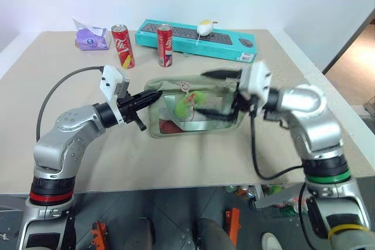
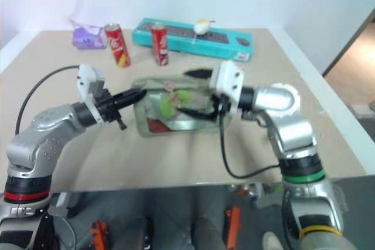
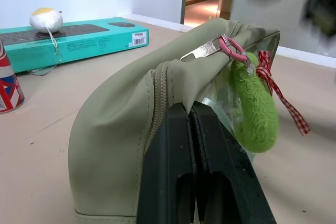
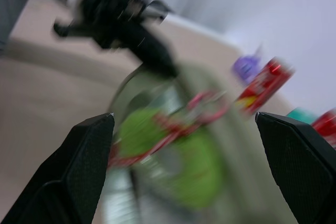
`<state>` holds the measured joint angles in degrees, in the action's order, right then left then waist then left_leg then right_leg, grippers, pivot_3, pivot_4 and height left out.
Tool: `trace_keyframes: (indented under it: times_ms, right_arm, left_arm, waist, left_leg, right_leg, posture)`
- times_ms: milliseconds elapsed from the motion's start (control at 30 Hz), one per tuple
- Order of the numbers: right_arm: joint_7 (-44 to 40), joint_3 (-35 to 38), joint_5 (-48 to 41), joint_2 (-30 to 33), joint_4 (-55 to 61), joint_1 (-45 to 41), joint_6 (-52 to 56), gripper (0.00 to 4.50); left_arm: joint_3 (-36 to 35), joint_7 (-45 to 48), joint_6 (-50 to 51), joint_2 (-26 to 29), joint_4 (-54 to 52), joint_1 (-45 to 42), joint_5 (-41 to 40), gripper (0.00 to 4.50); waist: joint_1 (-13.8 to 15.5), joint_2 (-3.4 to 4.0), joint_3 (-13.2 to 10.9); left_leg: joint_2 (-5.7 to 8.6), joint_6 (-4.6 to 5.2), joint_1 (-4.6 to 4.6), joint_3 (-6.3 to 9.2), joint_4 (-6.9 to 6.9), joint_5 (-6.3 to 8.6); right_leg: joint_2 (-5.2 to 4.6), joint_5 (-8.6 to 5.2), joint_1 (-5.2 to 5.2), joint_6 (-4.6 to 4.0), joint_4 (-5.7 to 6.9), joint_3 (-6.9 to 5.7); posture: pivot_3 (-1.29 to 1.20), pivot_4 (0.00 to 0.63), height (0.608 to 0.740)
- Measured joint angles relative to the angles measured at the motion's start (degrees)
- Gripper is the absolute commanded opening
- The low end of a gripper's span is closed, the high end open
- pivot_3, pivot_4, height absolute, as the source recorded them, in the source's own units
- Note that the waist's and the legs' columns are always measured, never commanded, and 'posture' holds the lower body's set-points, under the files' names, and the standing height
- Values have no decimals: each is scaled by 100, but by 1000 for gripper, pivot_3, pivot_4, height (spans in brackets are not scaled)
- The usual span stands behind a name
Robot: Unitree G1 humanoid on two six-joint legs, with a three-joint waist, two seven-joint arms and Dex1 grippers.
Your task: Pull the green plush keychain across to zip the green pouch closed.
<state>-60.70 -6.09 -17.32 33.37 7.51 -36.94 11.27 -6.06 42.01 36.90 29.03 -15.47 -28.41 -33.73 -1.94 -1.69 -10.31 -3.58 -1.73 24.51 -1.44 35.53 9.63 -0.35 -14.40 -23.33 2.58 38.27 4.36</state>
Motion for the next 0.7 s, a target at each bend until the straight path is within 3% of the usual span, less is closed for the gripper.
trace_keyframes:
  times_ms: [700]
  right_arm:
    - [-58, -123, 93, -123, -628, 48, -197, 4451]
  left_arm:
    - [19, -115, 100, -22, -18, -3, -52, 0]
  waist:
    - [2, -1, 1]
  left_leg:
    - [-1, 0, -4, 2, 0, 0]
  right_leg:
    - [4, -1, 4, 2, 0, -2]
  posture:
    - [0, 150, 740]
